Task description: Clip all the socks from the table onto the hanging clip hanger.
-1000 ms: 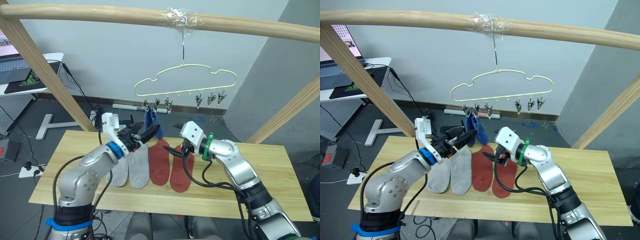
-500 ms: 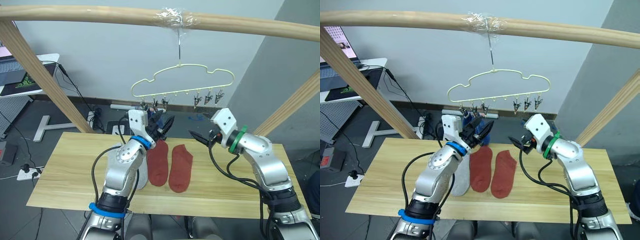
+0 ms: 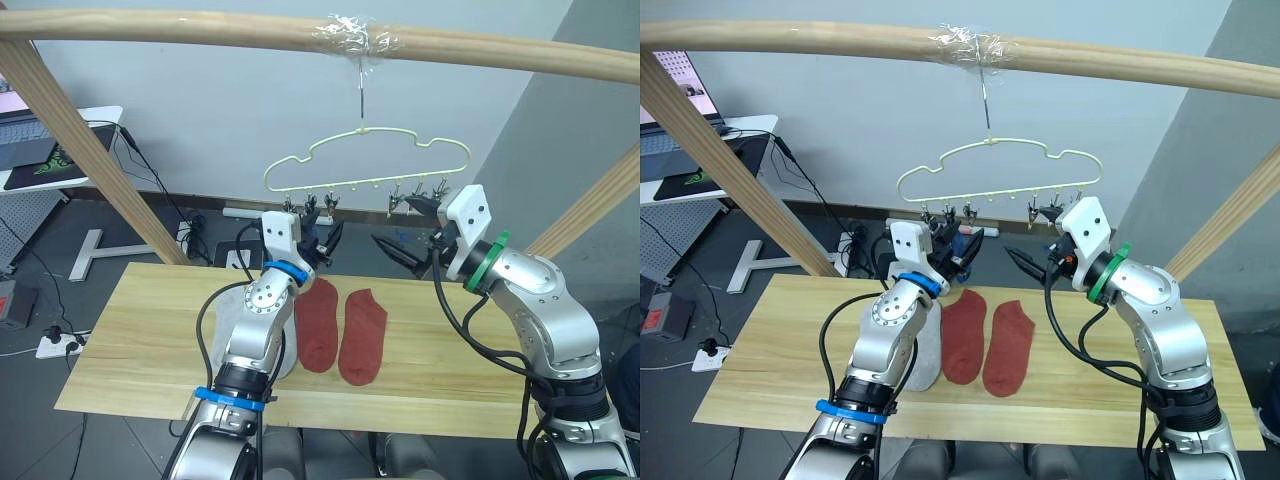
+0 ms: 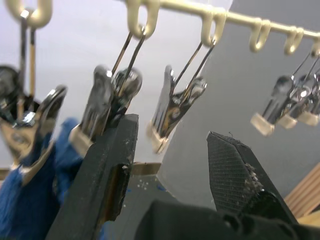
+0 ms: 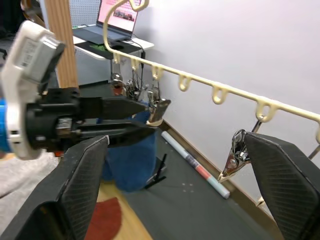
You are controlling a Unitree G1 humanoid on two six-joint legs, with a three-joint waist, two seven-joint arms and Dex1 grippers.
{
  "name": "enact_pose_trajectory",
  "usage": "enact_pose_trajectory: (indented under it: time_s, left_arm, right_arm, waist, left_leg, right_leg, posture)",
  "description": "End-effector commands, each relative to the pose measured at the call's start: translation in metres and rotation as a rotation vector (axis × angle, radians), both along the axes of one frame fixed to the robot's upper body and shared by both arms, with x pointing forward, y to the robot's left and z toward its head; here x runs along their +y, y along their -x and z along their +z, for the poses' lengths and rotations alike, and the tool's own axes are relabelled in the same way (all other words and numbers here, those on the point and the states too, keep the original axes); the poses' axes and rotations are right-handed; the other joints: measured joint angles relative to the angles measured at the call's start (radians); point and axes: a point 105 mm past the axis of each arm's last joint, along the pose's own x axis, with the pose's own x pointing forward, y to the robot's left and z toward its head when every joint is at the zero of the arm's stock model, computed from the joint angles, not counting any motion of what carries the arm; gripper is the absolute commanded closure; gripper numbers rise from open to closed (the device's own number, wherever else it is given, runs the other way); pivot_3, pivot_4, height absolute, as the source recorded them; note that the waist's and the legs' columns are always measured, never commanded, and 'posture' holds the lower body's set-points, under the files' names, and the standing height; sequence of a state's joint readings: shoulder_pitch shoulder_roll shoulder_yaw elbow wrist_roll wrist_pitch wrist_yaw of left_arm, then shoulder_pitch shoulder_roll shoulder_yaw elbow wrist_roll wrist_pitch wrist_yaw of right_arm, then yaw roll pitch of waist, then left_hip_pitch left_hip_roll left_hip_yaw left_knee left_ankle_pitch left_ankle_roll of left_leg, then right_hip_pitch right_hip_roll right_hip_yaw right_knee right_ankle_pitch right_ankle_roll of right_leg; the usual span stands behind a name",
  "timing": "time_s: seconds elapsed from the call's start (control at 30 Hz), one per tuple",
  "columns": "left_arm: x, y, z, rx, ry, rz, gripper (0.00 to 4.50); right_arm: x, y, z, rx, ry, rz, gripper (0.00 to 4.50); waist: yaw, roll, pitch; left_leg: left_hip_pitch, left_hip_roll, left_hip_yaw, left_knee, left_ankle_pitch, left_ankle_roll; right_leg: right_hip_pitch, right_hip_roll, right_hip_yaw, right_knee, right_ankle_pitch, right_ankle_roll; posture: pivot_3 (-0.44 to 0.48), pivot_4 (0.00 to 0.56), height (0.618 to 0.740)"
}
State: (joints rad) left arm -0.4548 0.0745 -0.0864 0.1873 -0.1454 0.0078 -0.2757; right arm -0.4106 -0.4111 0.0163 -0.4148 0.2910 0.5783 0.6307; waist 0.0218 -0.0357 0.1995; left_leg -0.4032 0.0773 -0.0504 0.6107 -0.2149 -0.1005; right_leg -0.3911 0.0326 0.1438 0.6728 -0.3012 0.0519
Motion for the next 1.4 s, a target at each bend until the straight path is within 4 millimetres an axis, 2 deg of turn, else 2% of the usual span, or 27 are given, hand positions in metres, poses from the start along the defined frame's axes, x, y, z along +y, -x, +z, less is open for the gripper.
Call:
enact_pose_trajectory:
  time_s: [0.03, 0.47, 0.8, 1.4]
  left_arm:
    - [-0.008, 0.000, 0.021, -0.092, 0.007, -0.016, 1.99]
    - [-0.012, 0.004, 0.025, -0.146, -0.059, -0.012, 1.99]
    - [-0.004, -0.002, 0.027, -0.166, -0.100, 0.065, 1.99]
    - [-0.005, -0.001, 0.033, -0.185, -0.082, 0.076, 1.99]
  right_arm:
    - [0.004, 0.011, 0.019, -0.041, -0.036, 0.067, 0.00]
    - [0.003, 0.007, 0.016, -0.017, -0.022, 0.069, 0.00]
    - [0.004, 0.007, 0.016, -0.022, -0.016, 0.073, 0.00]
    - [0.001, 0.008, 0.015, -0.024, -0.008, 0.069, 0.00]
  waist:
    - [0.000, 0.000, 0.000]
    - [0.000, 0.000, 0.000]
    - [0.000, 0.000, 0.000]
    - [0.001, 0.000, 0.000]
  left_leg:
    - [0.000, 0.000, 0.000, 0.000, 0.000, 0.000]
    - [0.000, 0.000, 0.000, 0.000, 0.000, 0.000]
    - [0.001, 0.000, 0.000, 0.001, 0.000, 0.000]
    - [0.001, 0.000, 0.000, 0.002, 0.000, 0.000]
  right_leg:
    - [0.000, 0.000, 0.000, 0.000, 0.000, 0.000]
    - [0.000, 0.000, 0.000, 0.002, 0.000, 0.000]
    - [0.000, 0.000, -0.001, 0.003, 0.000, 0.000]
    - [0.000, 0.000, -0.001, 0.006, 0.000, 0.000]
  posture:
    - [0.071, 0.159, 0.740]
    - [0.076, 0.153, 0.740]
    - [0.075, 0.151, 0.740]
    - [0.074, 0.148, 0.740]
